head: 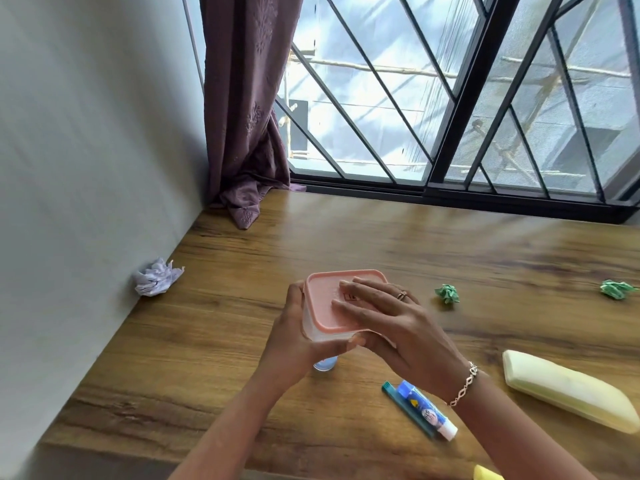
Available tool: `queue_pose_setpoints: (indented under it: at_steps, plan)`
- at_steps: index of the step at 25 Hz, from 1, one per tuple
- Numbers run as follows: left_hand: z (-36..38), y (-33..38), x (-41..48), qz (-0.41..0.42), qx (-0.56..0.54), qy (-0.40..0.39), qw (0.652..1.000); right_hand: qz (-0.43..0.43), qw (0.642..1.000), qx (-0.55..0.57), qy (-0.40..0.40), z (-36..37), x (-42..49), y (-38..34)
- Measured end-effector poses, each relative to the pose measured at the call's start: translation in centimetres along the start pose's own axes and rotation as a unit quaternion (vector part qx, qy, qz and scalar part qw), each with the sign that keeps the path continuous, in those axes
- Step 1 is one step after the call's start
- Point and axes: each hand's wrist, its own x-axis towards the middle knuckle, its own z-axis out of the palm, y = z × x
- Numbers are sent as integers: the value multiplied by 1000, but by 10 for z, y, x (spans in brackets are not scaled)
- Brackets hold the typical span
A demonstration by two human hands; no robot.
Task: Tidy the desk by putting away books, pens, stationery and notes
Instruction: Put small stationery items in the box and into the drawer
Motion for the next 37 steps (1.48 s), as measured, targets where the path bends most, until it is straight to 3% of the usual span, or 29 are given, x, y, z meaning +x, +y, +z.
queue_pose_setpoints:
  at_steps: [2, 4, 5, 7, 8, 9, 14, 18, 20, 22, 25, 32, 37]
  plan:
    - [1, 2, -1, 1, 13, -5, 1000, 58, 994, 74, 48, -4, 8, -4]
    - [2, 4, -2, 9, 20, -13, 1000, 194, 965, 135, 113, -10, 20, -3]
    - [4, 5, -2, 15, 17, -17, 1000, 288, 931, 189, 118, -16, 28, -3]
    - [6, 7, -1, 27, 7, -26, 999, 450, 814, 364, 50, -25, 39, -2]
    - [7, 9, 0, 34, 3, -29, 999, 498, 750, 436, 16, -27, 41, -2]
    - [8, 10, 1, 38, 1, -32, 999, 521, 710, 473, -4, -29, 43, -3]
    - [11, 8, -2, 67, 11, -31, 997, 577, 625, 526, -21, -24, 34, -1]
    - [12, 11, -2, 55, 0, -89, 994, 578, 626, 523, 18, -15, 30, 0]
    - [13, 25, -7, 17, -95, -113, 989, 570, 630, 524, 57, -13, 31, -1]
    - [16, 44, -9, -56, -183, -79, 978, 548, 637, 536, 82, -14, 34, -3]
    - [26, 61, -2, -113, -210, -12, 971, 528, 639, 548, 115, -14, 36, -7]
    - [39, 67, 7, -116, -212, 117, 963, 515, 652, 535, 154, -9, 33, -7]
    - [46, 57, 7, -92, -201, 163, 961, 514, 654, 529, 167, -9, 33, -7]
